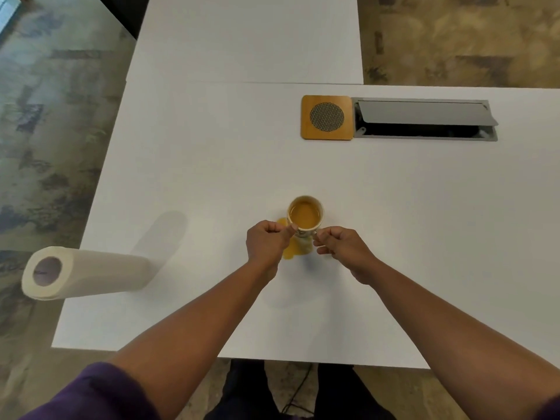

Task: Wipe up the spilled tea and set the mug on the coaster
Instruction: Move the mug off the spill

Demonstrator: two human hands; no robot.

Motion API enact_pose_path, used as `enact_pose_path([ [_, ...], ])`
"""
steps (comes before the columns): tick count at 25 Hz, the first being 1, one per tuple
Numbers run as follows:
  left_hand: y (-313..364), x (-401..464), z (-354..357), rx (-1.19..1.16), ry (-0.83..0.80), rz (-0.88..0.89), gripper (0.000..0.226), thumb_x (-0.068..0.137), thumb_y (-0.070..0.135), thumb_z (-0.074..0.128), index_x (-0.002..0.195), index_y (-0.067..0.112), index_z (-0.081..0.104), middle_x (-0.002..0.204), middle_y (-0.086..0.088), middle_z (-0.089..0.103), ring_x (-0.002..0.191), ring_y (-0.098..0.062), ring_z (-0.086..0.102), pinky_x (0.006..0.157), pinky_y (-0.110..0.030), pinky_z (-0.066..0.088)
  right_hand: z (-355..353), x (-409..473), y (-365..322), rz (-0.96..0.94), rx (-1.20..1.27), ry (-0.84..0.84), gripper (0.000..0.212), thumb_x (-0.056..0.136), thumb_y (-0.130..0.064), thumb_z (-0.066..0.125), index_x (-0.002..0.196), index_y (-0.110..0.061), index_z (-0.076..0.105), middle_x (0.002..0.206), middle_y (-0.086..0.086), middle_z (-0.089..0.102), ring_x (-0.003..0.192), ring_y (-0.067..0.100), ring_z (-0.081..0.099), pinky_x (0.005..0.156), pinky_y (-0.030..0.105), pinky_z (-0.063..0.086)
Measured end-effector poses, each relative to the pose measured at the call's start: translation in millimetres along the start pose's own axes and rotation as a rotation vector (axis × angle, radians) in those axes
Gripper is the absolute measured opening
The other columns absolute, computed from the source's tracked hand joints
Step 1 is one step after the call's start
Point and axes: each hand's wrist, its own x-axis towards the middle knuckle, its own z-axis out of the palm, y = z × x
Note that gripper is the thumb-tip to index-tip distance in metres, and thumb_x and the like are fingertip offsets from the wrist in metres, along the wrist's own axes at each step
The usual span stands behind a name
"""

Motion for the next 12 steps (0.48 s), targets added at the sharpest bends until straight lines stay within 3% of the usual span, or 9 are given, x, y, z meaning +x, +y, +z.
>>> enact_pose_path([
  [6,-6.1,-2.6,-3.8,0.053,0.004,0.056,0.033,0.08,0.035,0.086,0.079,0.009,0.066,0.074,-0.011,0.07,0.066,-0.017,0.061,0.068,-0.038,0.059,4.7,4.7,4.7,-0.03,0.058,0.004,0.018,0.1,-0.025,0.06,0.1,-0.013,0.073,0.098,0.009,0.075,0.088,0.016,0.068,0.082,0.025,0.053],
  [9,-15.9,-6.3,-11.9,0.221,0.029,0.204,0.027,0.089,0.036,0.076,0.076,0.015,0.065,0.068,0.001,0.067,0.059,-0.008,0.057,0.055,-0.021,0.048,6.2,2.2,7.1,-0.038,0.084,0.024,0.018,0.1,-0.021,0.06,0.102,-0.007,0.072,0.098,0.009,0.075,0.089,0.016,0.068,0.079,0.022,0.051],
  [11,-21.1,-7.8,-19.0,0.326,0.036,0.287,0.016,0.095,0.028,0.068,0.08,0.021,0.066,0.073,0.009,0.068,0.065,-0.005,0.061,0.059,-0.015,0.044,7.0,0.2,5.8,-0.05,0.1,0.03,0.019,0.1,-0.02,0.06,0.104,-0.006,0.072,0.098,0.009,0.075,0.09,0.016,0.069,0.079,0.022,0.05],
  [12,-23.0,-7.8,-23.3,0.366,0.035,0.317,0.011,0.096,0.023,0.065,0.086,0.022,0.068,0.08,0.008,0.071,0.073,-0.007,0.065,0.065,-0.018,0.048,8.0,-0.5,3.6,-0.058,0.106,0.031,0.018,0.1,-0.02,0.06,0.104,-0.007,0.072,0.098,0.01,0.075,0.09,0.016,0.069,0.08,0.023,0.051],
])
